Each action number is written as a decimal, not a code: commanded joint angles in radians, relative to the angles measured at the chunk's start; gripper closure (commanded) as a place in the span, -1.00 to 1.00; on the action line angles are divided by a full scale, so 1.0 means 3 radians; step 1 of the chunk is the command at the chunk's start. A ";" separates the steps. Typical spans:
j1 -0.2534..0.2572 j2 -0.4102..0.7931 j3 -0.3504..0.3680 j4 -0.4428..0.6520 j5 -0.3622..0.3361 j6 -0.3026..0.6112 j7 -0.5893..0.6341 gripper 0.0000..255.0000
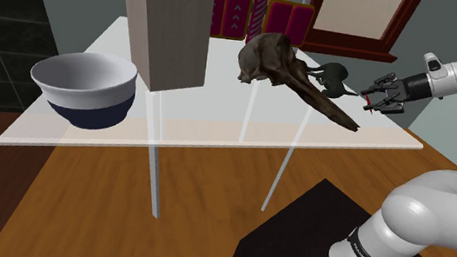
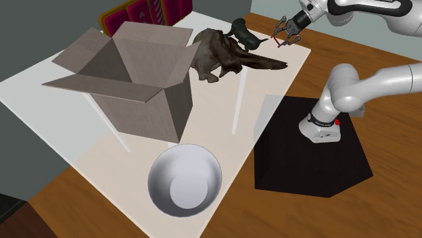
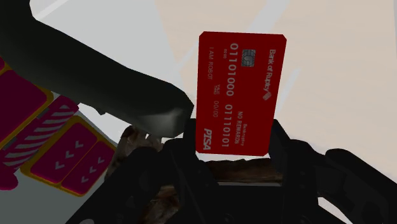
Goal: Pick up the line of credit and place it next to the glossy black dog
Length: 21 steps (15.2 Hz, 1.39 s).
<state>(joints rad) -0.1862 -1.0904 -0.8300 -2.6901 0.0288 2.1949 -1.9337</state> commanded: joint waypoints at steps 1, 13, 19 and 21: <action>0.0002 0.0002 -0.0002 -0.0004 0.0000 0.0007 -0.0002 1.00; -0.0093 -0.0087 0.0032 0.0142 -0.0019 -0.0261 0.0010 -1.00; -0.0157 -0.0149 0.0054 0.0288 -0.0030 -0.0492 0.0018 -1.00; -0.0157 -0.0149 0.0054 0.0288 -0.0030 -0.0492 0.0018 -1.00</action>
<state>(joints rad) -0.2331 -1.1350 -0.8140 -2.6039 0.0198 2.0479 -1.9281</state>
